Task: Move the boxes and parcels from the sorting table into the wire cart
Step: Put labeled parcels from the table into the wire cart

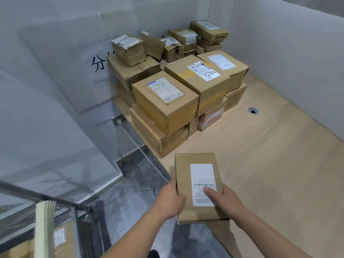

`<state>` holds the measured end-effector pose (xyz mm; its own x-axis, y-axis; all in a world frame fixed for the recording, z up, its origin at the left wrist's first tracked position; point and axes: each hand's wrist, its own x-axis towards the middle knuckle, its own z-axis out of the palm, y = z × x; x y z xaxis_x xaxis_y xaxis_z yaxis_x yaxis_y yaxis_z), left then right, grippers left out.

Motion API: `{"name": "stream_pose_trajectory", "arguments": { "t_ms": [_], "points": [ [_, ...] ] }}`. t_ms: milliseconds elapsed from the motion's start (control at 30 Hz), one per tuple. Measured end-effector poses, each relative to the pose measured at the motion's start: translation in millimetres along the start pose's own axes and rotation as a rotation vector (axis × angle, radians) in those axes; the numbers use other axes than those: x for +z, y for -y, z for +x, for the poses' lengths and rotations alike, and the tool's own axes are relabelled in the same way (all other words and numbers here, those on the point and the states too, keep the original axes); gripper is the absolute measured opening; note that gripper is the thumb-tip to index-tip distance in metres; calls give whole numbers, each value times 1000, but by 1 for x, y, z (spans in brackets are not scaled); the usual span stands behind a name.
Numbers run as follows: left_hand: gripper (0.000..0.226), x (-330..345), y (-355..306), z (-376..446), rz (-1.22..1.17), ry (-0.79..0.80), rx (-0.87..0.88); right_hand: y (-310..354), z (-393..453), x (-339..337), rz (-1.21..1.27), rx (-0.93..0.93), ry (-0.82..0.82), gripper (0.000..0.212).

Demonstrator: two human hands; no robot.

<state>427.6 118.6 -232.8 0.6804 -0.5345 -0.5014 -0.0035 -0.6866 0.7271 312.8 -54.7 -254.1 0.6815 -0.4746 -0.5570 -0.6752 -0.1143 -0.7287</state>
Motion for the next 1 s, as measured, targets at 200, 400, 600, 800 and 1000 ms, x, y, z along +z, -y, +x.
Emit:
{"name": "stream_pose_trajectory", "arguments": {
  "t_ms": [200,400,600,800,1000],
  "points": [
    [28,14,13,-33,-116,-93,-122,-18,-7,8,212,69,109,33],
    [31,4,38,-71,-204,-196,-221,-15,-16,30,269,61,243,36],
    [34,-24,61,-110,-330,-308,-270,13,-21,59,232,-8,415,44],
    [33,-63,88,-140,-376,-414,-246,49,-23,100,186,-122,517,50],
    [46,-105,115,-163,-379,-481,-227,93,-43,141,164,-176,593,73]
  ]
}}
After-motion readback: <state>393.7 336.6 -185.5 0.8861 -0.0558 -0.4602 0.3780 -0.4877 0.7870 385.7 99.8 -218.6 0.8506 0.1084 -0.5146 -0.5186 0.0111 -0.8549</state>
